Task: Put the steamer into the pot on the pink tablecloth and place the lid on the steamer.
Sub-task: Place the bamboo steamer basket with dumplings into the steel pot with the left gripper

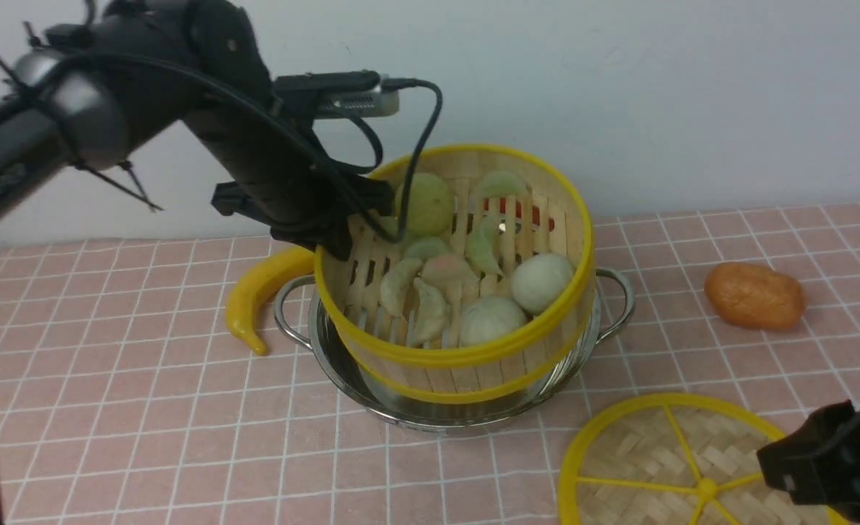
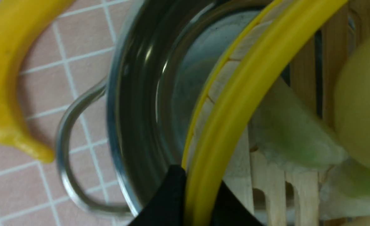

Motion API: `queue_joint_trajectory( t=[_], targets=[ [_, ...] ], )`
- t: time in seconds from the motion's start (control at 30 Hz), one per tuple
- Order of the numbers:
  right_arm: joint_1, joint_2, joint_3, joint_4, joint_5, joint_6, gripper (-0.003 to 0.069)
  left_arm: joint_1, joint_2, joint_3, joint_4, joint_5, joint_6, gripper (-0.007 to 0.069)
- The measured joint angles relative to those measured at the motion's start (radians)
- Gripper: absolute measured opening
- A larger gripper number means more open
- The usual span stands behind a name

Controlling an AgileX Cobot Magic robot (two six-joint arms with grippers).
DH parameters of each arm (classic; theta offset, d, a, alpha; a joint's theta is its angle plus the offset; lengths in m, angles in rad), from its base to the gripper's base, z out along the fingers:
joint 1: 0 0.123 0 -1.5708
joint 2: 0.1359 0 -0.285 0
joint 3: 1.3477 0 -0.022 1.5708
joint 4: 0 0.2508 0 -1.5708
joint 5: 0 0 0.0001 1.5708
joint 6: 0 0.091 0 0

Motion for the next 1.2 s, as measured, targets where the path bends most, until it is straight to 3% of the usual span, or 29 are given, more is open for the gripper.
queue_joint_trajectory(
  t=[0.23, 1.0, 1.2],
  targets=[
    [0.0, 0.0, 0.0, 0.008, 0.015, 0.0, 0.024, -0.004, 0.156, -0.154, 0.071, 0.025, -0.034, 0.0032],
    [0.0, 0.0, 0.0, 0.02, 0.015, 0.0, 0.024, -0.004, 0.297, -0.164, 0.082, 0.019, -0.034, 0.0034],
    [0.0, 0.0, 0.0, 0.025, 0.015, 0.0, 0.024, -0.004, 0.297, -0.167, 0.066, 0.01, -0.02, 0.0115]
  ],
)
